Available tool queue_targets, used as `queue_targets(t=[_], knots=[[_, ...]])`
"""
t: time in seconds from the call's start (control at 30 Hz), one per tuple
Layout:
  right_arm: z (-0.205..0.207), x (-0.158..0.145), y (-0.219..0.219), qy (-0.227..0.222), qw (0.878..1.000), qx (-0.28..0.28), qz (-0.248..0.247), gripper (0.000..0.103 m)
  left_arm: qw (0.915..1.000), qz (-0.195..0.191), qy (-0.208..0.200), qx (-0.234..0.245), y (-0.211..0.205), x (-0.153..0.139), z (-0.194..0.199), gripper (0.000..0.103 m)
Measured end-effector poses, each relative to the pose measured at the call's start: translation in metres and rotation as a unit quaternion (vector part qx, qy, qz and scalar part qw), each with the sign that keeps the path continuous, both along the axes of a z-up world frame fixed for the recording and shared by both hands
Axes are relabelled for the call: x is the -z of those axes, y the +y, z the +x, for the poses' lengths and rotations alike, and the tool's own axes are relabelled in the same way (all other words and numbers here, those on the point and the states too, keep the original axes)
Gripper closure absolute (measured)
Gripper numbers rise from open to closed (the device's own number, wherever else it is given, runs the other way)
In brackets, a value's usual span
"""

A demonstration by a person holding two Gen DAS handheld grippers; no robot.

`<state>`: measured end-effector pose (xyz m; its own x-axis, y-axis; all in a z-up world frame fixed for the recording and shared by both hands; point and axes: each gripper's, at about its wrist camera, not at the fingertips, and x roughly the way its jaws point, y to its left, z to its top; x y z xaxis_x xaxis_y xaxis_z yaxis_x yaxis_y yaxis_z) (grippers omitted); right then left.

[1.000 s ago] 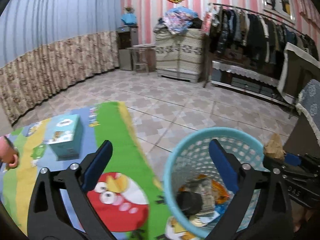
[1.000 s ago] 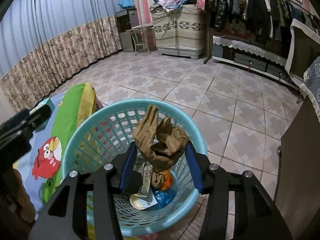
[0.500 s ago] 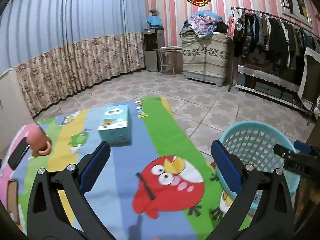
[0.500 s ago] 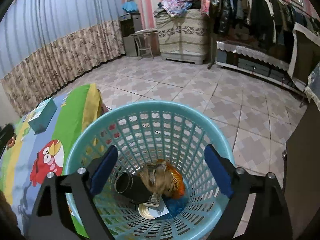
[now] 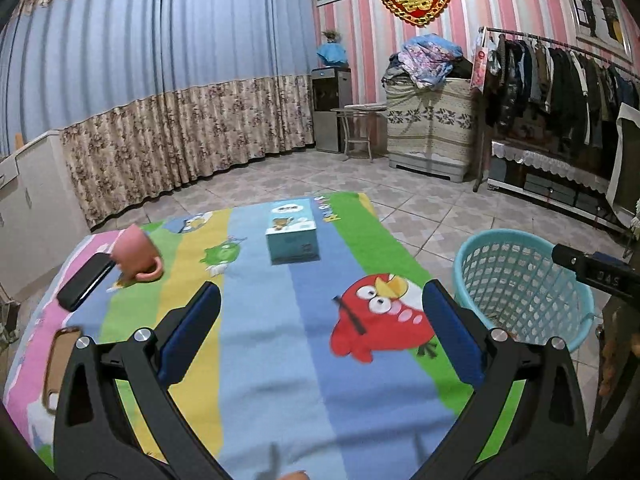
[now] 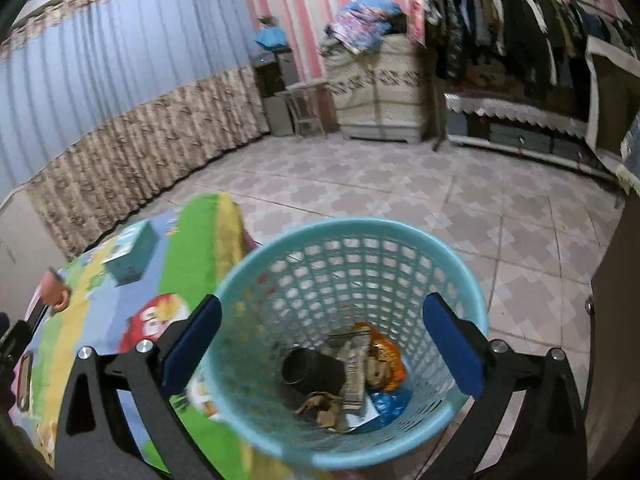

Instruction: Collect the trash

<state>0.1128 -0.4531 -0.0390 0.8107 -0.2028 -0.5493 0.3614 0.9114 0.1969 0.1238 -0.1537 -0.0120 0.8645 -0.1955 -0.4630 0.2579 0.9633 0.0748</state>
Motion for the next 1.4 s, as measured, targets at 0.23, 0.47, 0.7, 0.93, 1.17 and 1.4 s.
queue_targets(t=[0.23,0.47,0.7,0.93,1.17,1.4], knots=[[-0.029,-0.019,0.063,-0.029,0.998,-0.049,-0.038,0.005,0.9996,-0.007,-0.012,-0.024,0.033,-0.002,-0.032,0.005],[-0.066,-0.010,0.120,-0.032,0.994,-0.092,-0.057,0.005,0.9988,-0.007,-0.027,-0.041,0.064,0.001,-0.061,0.005],[-0.097,-0.006,0.156,-0.056,0.989,-0.104,-0.087,0.005,0.9978,-0.014,-0.024,-0.060,0.098,0.013,-0.082,0.005],[-0.098,-0.005,0.165,-0.061,0.987,-0.116,-0.098,0.005,0.9960,-0.013,-0.039,-0.079,0.119,0.019,-0.100,0.005],[-0.097,-0.005,0.170,-0.070,0.985,-0.122,-0.105,0.005,0.9950,-0.037,-0.048,-0.079,0.125,0.017,-0.104,0.005],[-0.097,-0.004,0.174,-0.072,0.983,-0.126,-0.110,0.005,0.9943,-0.034,-0.060,-0.081,0.121,0.017,-0.108,0.005]])
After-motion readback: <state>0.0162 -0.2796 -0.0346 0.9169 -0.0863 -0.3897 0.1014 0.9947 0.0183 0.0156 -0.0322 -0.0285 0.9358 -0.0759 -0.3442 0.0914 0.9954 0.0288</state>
